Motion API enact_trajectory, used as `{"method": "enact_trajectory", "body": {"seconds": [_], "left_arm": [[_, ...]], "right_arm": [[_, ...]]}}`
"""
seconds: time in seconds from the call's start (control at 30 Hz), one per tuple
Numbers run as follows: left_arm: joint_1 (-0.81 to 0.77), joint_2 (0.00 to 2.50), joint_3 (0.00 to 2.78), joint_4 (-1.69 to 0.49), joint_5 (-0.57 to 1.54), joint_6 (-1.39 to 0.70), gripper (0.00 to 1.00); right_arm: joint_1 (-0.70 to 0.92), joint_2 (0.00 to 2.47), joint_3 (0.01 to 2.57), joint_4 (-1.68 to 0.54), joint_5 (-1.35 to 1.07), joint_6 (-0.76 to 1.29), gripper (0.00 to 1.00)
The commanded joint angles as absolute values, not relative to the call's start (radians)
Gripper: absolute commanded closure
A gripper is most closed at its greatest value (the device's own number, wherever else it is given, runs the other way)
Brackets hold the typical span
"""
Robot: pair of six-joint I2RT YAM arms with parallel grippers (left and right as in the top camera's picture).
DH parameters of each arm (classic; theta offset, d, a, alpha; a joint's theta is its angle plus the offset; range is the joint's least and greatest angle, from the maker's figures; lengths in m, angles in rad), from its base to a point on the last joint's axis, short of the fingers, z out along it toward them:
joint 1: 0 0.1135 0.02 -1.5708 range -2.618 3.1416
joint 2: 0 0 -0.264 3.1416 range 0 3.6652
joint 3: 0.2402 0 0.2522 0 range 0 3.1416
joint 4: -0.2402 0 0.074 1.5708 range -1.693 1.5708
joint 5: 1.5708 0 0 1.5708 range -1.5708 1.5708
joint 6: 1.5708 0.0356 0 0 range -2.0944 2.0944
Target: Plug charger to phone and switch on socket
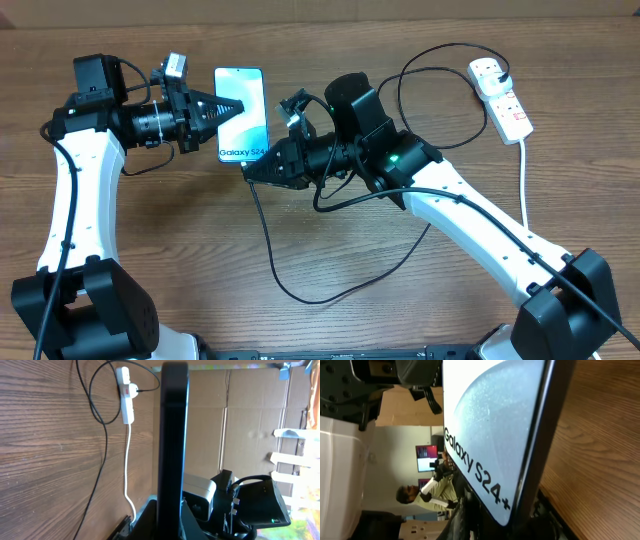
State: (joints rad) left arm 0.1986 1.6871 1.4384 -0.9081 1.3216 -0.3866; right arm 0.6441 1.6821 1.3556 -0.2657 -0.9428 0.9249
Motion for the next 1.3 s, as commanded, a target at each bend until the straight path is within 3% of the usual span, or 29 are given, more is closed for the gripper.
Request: {"method": "enact_trajectory", "body": {"seconds": [0.0,1.07,1.27], "left_arm": [[0.168,1.668,1.440,-0.934,1.415,-0.382,0.96],[0.168,1.668,1.440,-0.926,1.456,-0.382,0.96],[0.168,1.668,1.440,-0.925,1.451,-0.382,0.96]], "right_arm": [[0.620,1.670,1.376,-0.235,-0.731,0.963,0.96],[0.657,1.670,1.376,-0.232,-0.700,1.122,0.96],[0.657,1.670,1.376,-0.233,-0.692,1.122,0.92]]}}
